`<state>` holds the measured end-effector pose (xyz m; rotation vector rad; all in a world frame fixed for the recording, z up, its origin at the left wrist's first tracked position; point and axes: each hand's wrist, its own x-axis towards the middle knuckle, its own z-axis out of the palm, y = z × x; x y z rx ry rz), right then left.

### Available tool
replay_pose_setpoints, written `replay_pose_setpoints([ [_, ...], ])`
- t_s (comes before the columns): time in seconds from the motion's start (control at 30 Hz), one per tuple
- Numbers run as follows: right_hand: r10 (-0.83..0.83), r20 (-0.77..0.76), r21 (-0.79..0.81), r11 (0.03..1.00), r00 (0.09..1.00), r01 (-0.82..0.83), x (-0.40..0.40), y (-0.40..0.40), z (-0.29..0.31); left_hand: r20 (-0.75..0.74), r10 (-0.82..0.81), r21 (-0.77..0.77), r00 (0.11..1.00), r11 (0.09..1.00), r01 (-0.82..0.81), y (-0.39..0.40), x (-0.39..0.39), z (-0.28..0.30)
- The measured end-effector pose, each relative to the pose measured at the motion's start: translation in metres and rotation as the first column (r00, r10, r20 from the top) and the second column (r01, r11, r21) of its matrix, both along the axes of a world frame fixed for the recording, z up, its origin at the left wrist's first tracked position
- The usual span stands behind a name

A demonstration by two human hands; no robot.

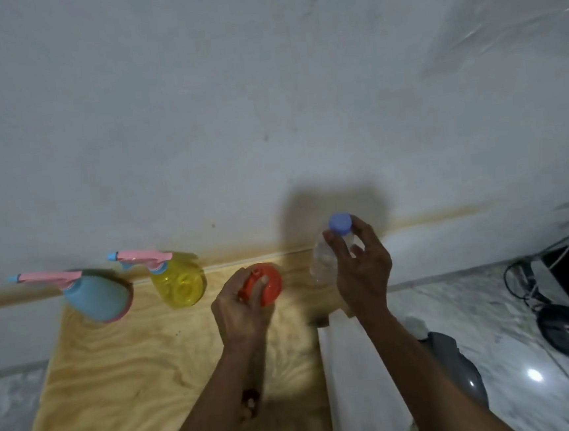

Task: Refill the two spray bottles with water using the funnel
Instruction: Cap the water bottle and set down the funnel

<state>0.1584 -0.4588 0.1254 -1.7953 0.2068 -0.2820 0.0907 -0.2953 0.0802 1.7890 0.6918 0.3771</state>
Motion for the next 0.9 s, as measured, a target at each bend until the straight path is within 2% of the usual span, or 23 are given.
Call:
replay_pose_setpoints([
  [0.2,0.133,-0.012,-0.025,0.991,0.991,-0.133,0.038,0.002,-0.022,-0.04,0.068,-0.091,0.997,0.993,-0.071,-0.017,0.04,-0.025],
  [0.3,0.176,-0.013,-0.029,0.984,0.984,-0.176,0.046,0.003,-0.03,-0.102,0.08,-0.09,0.992,0.992,-0.089,-0.02,0.05,-0.043],
  [0.4,0.19,0.016,-0.035,0.981,0.982,-0.189,0.054,0.005,-0.036,-0.156,0.093,-0.048,0.983,0.994,-0.102,-0.019,0.058,-0.065],
  [0.53,0.215,0.064,-0.079,0.975,0.975,-0.209,0.057,0.005,-0.038,-0.152,0.091,-0.039,0.984,0.994,-0.098,-0.018,0.071,-0.081],
  [0.7,0.235,0.039,-0.08,0.97,0.971,-0.232,0.06,0.004,-0.04,-0.139,0.082,-0.009,0.987,0.996,-0.084,-0.017,0.078,-0.096],
  [0.9,0.223,0.001,-0.098,0.97,0.975,-0.222,0.059,0.002,-0.036,-0.196,0.064,-0.038,0.979,0.997,-0.073,-0.023,0.071,-0.102],
])
